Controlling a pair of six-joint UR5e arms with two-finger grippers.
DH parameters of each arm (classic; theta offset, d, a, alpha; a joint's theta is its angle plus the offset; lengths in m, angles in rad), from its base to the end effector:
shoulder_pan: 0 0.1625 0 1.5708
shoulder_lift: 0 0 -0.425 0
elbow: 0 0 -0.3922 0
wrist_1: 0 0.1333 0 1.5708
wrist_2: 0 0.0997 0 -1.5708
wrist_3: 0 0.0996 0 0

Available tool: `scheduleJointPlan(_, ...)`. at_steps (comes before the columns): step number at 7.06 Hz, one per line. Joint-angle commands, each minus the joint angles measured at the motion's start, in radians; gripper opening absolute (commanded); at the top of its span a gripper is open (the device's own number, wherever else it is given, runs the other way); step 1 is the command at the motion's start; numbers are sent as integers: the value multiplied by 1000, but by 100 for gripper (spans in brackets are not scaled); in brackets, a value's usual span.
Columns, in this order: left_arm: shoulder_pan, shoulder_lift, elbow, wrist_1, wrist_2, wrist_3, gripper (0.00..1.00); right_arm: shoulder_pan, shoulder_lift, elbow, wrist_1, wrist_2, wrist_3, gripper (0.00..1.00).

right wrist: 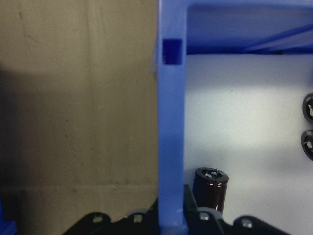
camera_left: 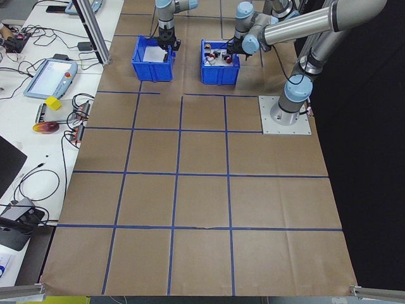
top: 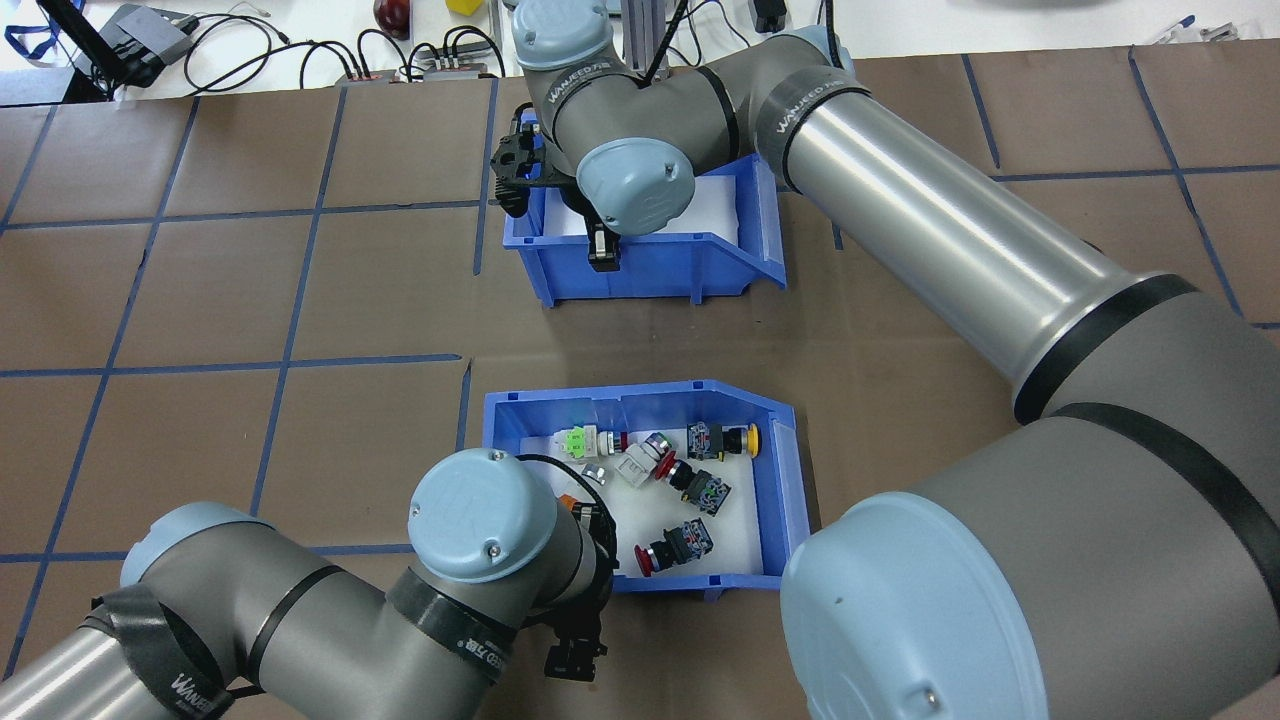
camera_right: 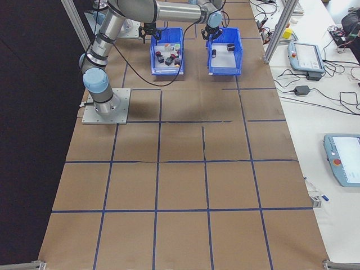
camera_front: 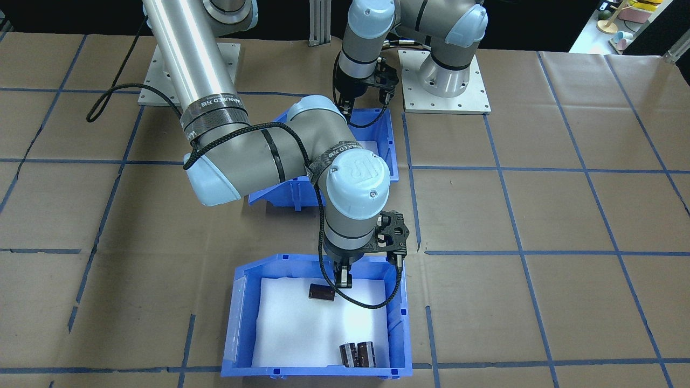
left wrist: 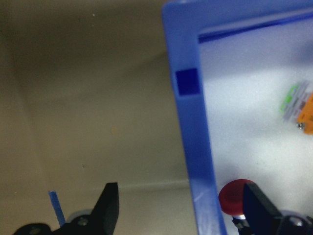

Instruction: Place button box in front

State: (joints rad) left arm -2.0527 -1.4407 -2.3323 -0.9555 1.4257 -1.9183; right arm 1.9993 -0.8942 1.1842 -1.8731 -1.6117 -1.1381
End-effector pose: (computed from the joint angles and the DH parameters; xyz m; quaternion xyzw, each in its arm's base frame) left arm -0.2975 -0.2501 0.2523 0.6567 -0.7506 -0.0705 0.0188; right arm 0.4262 -0.6220 0.2834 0.7054 -0.7085 -0.0013 0.0213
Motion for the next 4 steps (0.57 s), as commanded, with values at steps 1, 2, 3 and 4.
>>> scheduleJointPlan(1, -1, -6, -1, 3, -2, -41, 33, -10, -32, -17, 15, -5, -5, 8)
scheduleJointPlan(2, -3, -6, 1, 3, -1, -41, 13, -28, -61, -18, 31, -28, -12, 8)
scheduleJointPlan(3, -3, -1, 2, 3, 4, -39, 0, -51, -84, -17, 57, -81, -21, 8)
scheduleJointPlan(4, -1, 14, 5, 3, 15, -22, 0, -100, -106, -9, 75, -82, -64, 8)
